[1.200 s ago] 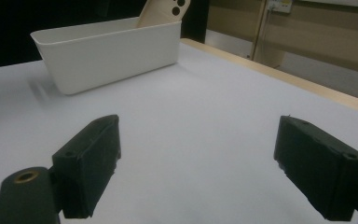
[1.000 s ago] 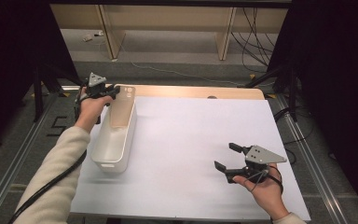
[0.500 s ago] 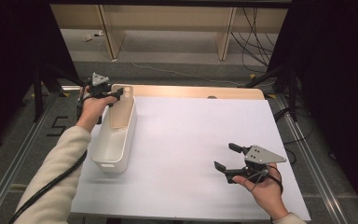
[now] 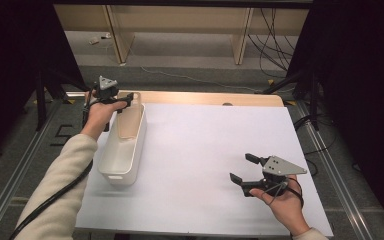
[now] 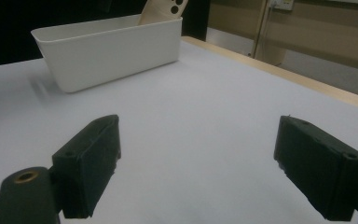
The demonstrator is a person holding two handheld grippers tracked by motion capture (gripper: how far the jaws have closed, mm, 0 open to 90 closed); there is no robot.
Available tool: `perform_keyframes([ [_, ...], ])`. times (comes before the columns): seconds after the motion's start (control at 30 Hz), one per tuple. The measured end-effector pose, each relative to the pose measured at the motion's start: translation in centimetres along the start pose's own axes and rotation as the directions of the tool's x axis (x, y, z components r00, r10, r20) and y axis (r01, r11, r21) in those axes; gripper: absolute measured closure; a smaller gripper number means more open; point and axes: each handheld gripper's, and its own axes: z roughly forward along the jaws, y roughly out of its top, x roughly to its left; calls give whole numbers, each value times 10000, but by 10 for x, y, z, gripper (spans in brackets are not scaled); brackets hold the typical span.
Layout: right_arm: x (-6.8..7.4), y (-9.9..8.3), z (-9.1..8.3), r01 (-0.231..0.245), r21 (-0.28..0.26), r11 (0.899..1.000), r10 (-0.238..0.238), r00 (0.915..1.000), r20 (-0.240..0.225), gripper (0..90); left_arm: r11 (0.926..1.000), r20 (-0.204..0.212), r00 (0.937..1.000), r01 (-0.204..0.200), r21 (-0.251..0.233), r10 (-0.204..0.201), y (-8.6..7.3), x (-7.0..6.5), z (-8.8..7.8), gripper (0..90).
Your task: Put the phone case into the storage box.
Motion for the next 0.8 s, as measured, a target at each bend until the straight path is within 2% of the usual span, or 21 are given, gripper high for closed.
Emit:
perform_keyframes([
  [0.1,1,0,0,-113,0,9999,113,9999,16,158,9999,14,10000,44,-132,-44,3,1,-3,374],
  [0.17,0,0,1,-3,-55,10000,3,10000,73,158,9994,-97,9998,160,-301,-163,5,1,-6,394],
  [0.3,0,0,1,-3,-59,10000,4,10000,79,158,9977,-429,9984,354,-570,-379,6,5,-12,567],
  [0.33,0,0,1,-6,-51,10000,7,10000,75,158,9973,-569,9976,346,-655,-383,6,6,-14,649],
  [0.37,0,0,1,1,-57,10000,-1,10000,79,158,9973,-664,9970,357,-645,-400,6,7,-15,725],
  [0.4,0,0,1,3,-55,10000,-3,10000,80,158,9983,-952,9948,306,-504,-353,5,9,-17,790],
  [0.47,0,-1,1,2,-60,10000,-2,10000,69,158,9992,-1104,9933,303,-251,-329,3,11,-17,872],
  [0.63,0,-1,2,-25,-198,9998,25,10000,9,158,9988,-1280,9914,329,376,-278,-4,14,-11,897],
  [0.7,1,-1,0,-199,207,9996,200,9998,-26,159,9977,-1322,9909,322,590,-242,-7,14,-8,898],
  [0.73,0,-1,1,-36,104,9999,36,10000,1,158,9974,-1283,9915,310,644,-225,-8,15,-7,897],
  [0.8,0,-1,1,-44,86,10000,44,10000,13,159,9967,-1237,9921,307,756,-212,-10,16,-4,898],
])
